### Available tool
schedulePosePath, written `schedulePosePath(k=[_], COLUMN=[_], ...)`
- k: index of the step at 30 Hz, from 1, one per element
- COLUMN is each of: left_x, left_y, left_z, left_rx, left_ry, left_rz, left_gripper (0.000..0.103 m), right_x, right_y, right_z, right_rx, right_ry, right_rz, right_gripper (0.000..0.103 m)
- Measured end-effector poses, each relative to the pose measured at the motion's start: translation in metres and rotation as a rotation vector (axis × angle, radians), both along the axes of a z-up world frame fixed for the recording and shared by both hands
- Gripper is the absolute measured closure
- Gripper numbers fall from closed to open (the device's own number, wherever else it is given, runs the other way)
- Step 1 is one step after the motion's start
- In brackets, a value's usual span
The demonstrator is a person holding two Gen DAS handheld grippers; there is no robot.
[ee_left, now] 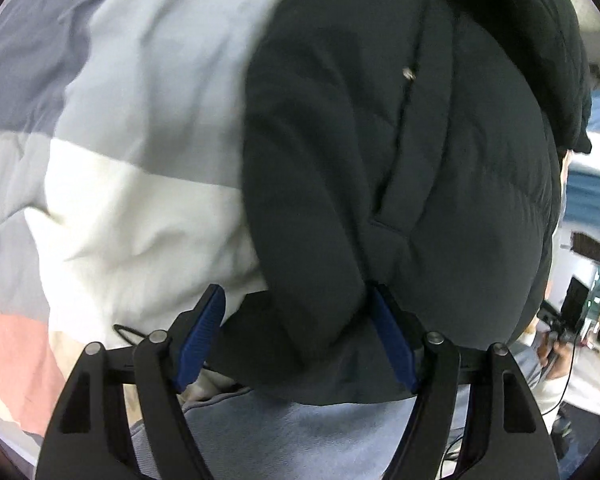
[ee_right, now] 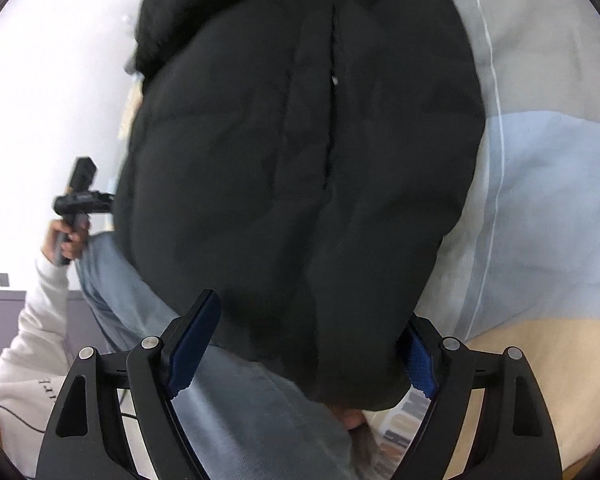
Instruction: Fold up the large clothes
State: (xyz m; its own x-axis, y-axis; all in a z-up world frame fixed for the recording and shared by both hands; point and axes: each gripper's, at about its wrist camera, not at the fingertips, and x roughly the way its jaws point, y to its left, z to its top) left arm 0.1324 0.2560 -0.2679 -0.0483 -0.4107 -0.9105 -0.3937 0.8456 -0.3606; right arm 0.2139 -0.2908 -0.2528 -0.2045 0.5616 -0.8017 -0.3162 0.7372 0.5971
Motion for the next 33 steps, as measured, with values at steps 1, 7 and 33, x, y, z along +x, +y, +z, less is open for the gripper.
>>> schedulePosePath(k=[1, 7, 33], left_x=[0.003, 0.015, -0.081], left_y=[-0.006, -0.038, 0.007], left_z=[0.000, 0.000, 0.173], left_rx=[0.000, -0.097, -0.171], left_ry=[-0.008, -0.104, -0.629], left_rz=[-0.010, -0.021, 0.106], left_gripper=[0.029, 0.053, 0.101], right_x=[0.002, -0.001, -0.113], right_y=[0.000, 0.019, -0.041], right_z=[-0.001, 0.020, 0.192], right_rx=[-0.003, 0.046, 0.069], right_ry=[0.005, -0.041, -0.569], right_rz=[0.008, 0.080, -0.103], right_gripper=[0.021, 0.020, 0.098])
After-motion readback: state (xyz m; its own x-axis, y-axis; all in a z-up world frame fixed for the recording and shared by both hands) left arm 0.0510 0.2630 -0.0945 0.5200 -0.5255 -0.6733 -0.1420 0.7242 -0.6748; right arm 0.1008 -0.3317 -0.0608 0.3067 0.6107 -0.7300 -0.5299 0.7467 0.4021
